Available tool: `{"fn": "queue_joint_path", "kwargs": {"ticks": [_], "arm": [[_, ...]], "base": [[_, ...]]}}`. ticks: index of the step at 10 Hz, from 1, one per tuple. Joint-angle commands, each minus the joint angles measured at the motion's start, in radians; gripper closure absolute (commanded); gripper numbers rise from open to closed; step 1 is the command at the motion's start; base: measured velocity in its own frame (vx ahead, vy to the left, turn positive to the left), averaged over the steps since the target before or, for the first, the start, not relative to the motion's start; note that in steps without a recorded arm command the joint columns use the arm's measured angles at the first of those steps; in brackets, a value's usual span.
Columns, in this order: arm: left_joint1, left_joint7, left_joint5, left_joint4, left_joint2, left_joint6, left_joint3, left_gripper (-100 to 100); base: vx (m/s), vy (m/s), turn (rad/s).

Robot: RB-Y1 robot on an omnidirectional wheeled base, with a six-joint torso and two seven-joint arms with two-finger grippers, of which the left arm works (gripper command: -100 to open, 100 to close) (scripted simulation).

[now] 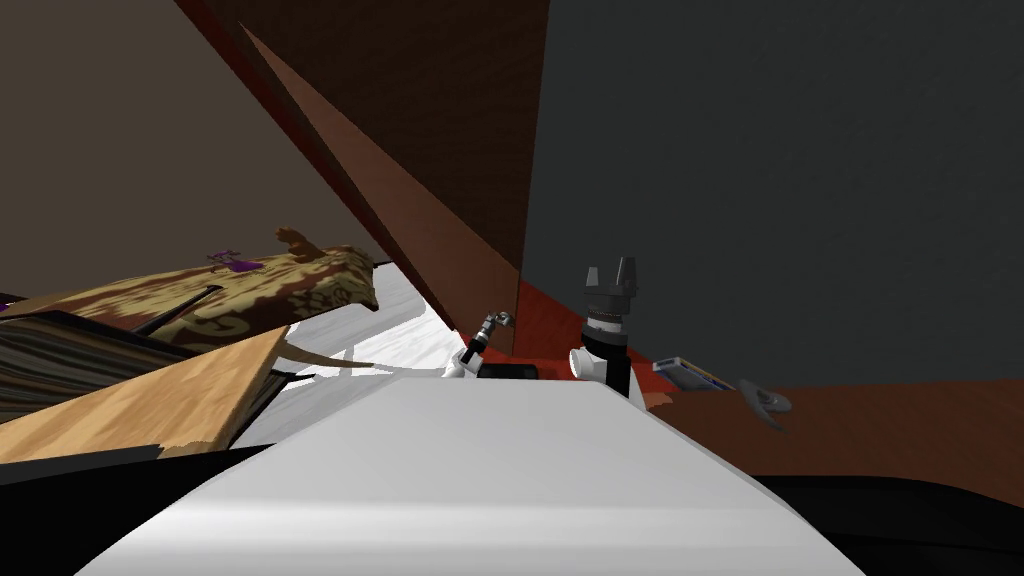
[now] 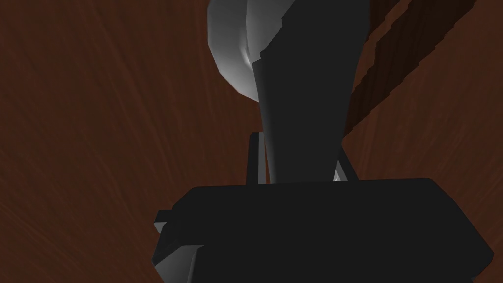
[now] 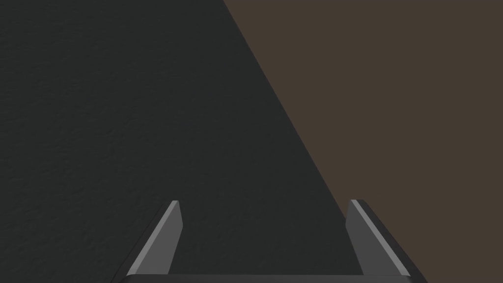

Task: Push the door open

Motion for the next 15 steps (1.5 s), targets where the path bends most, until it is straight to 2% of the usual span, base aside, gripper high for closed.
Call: {"fn": "queue_joint_path", "kwargs": {"ticks": [1,4,5,6,12,15], "arm": [[-0.01,-0.013,0.012,0.012,-0.006,-0.011,0.026,100],[-0.011,-0.028,0.025,0.017,-0.023,-0.009,0.055,100],[-0.005,-0.025,0.024,0.012,-0.012,-0.005,0.053,100],[-0.008,-0.031,0.033,0.012,0.001,-0.005,0.071,100],[-0.01,-0.052,0.058,0.017,0.026,-0.006,0.122,100],[-0.011,-0.068,0.078,0.02,0.036,-0.007,0.163,100]], "base": [[0.128,-0.163,0.041],[0.122,-0.162,0.06],[0.059,-0.056,0.035],[0.122,-0.056,0.031],[0.161,-0.112,0.046],[0.173,-0.142,0.065]]}}
